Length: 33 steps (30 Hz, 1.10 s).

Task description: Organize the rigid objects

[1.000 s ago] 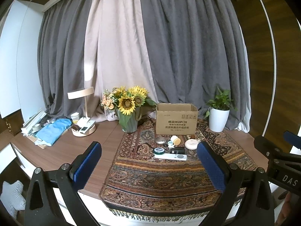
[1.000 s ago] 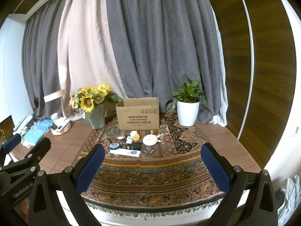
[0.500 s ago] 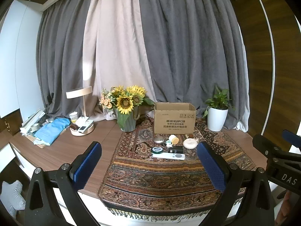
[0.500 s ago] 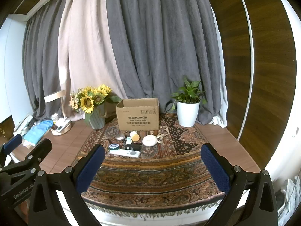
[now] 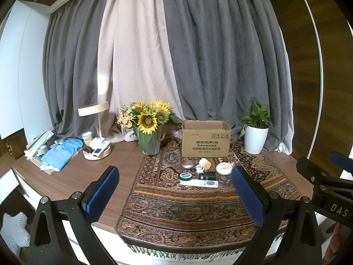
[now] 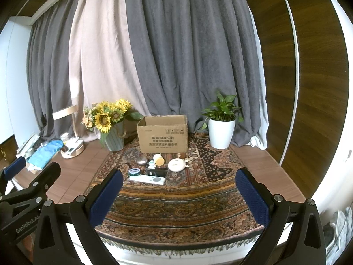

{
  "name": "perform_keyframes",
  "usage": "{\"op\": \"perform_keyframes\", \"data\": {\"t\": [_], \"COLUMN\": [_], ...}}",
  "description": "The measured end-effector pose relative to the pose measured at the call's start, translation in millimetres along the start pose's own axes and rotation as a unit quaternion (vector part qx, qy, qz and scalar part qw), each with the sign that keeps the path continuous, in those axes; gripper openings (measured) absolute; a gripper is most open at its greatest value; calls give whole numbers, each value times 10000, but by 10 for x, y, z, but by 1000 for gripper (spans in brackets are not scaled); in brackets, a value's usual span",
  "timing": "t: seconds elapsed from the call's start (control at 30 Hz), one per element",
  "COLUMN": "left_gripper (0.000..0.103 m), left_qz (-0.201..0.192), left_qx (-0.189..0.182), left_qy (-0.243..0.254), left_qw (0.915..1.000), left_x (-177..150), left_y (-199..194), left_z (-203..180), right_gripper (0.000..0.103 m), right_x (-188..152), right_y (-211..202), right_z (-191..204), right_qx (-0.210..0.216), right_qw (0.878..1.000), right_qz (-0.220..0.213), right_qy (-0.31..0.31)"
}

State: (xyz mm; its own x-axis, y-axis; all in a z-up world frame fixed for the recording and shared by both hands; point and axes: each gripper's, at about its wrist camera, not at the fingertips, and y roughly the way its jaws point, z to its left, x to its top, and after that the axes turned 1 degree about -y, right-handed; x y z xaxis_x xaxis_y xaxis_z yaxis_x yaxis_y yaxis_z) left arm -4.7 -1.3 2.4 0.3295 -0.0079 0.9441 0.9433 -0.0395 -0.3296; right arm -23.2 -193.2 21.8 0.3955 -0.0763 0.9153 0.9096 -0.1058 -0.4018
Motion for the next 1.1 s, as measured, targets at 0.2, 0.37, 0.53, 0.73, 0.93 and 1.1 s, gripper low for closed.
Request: {"op": "perform_keyframes", "data": {"t": [0.2,0.37,0.53,0.73,0.93,1.1], "left_gripper": [103,103,103,103,103,103], "left_qz": [0,1,7,9,140,330], "left_qx": [0,5,1,4,71,91], "left_qy": [3,0,2,4,71,77], "left_qw": [10000,10000,10000,10000,9999,9994], "left_x": [-1,-5,-3,-9,-80,-158], "left_y": [1,-5,-2,1,44,144], "left_z": [-5,-13,3,-3,10,64], "right_gripper": [103,103,103,103,103,103], "right_x": [-11,-4,-14,-17,-64,-157], "right_y": [3,14,14,18,163,376], "right_z": [0,10,14,18,0,-22], "right_qx": [-5,2,1,-5,-5,118], "right_qw": [10000,10000,10000,10000,9998,9987], "right_qz": [-2,-5,0,2,160,439], "right_qy": [0,-4,-1,-12,81,251]}}
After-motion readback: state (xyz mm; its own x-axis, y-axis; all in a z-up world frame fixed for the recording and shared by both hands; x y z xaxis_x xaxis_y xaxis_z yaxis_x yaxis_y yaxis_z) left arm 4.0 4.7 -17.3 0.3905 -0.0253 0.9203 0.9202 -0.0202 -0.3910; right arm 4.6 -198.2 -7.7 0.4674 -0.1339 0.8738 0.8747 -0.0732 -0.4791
